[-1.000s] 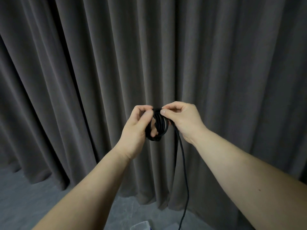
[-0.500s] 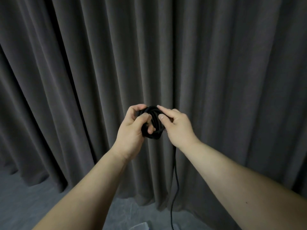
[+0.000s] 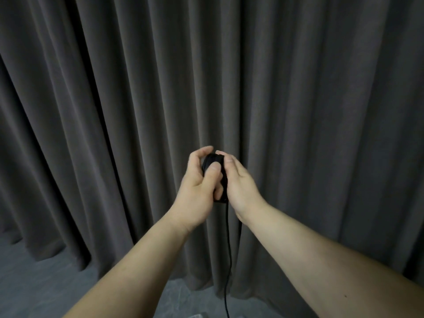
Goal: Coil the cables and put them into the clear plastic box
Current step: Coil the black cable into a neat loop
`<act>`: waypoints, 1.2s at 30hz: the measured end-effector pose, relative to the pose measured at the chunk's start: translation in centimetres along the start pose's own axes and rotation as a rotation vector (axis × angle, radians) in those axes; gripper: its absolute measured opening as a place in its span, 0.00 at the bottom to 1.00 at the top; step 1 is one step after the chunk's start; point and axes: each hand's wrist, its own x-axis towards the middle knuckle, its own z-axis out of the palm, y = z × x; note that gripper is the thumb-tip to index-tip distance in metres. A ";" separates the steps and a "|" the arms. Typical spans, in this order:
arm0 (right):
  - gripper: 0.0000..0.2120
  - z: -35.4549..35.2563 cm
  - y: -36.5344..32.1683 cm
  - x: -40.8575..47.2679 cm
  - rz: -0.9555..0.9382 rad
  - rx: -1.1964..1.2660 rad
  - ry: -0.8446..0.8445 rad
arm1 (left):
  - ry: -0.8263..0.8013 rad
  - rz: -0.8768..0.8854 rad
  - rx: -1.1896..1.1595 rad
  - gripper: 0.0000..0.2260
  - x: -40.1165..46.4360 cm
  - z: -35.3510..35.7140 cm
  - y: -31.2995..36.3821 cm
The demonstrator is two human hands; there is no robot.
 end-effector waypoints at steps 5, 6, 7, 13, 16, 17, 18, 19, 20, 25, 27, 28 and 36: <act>0.15 -0.4 0.4 -0.2 -0.095 -0.155 0.022 | -0.058 0.014 0.181 0.23 -0.5 -0.8 -0.9; 0.14 -0.5 0.3 -0.3 -0.125 -0.189 0.030 | -0.057 0.005 0.179 0.23 -0.5 -0.9 -0.9; 0.12 -0.7 0.0 -0.3 -0.161 -0.232 0.045 | -0.054 -0.004 0.162 0.22 -0.6 -1.0 -0.9; 0.09 -1.1 -0.7 -0.1 -0.247 -0.323 0.084 | -0.071 -0.027 -0.107 0.16 -0.7 -1.3 -0.3; 0.11 -1.0 -0.4 0.0 -0.242 -0.334 0.071 | -0.107 -0.010 -0.187 0.15 -1.2 -0.9 -0.3; 0.13 -0.9 -0.2 0.1 -0.232 -0.337 0.066 | -0.104 0.006 -0.190 0.14 -1.4 -0.8 -0.3; 0.14 -0.8 0.0 0.2 -0.221 -0.334 0.061 | -0.086 0.021 -0.187 0.14 -1.5 -0.7 -0.3; 0.17 -0.6 0.2 0.3 -0.206 -0.320 0.052 | -0.057 0.031 -0.189 0.13 -1.5 -0.6 -0.3; 0.19 -0.4 0.2 0.4 -0.190 -0.303 0.040 | -0.028 0.039 -0.194 0.13 -1.5 -0.5 -0.2; 0.21 -0.1 -0.5 0.9 -0.150 -0.272 0.022 | -0.027 0.059 -0.239 0.10 -1.3 -0.4 1.0; 0.23 -0.2 -0.6 1.0 -0.145 -0.283 0.028 | 0.002 0.046 -0.214 0.13 -1.2 -0.3 1.1; 0.24 -0.1 -0.6 1.0 -0.145 -0.300 0.032 | 0.036 0.033 -0.181 0.16 -1.2 -0.2 1.0; 0.21 -0.4 -1.0 -0.2 -0.087 -0.358 0.056 | 0.243 0.059 0.025 0.13 -1.3 0.6 1.0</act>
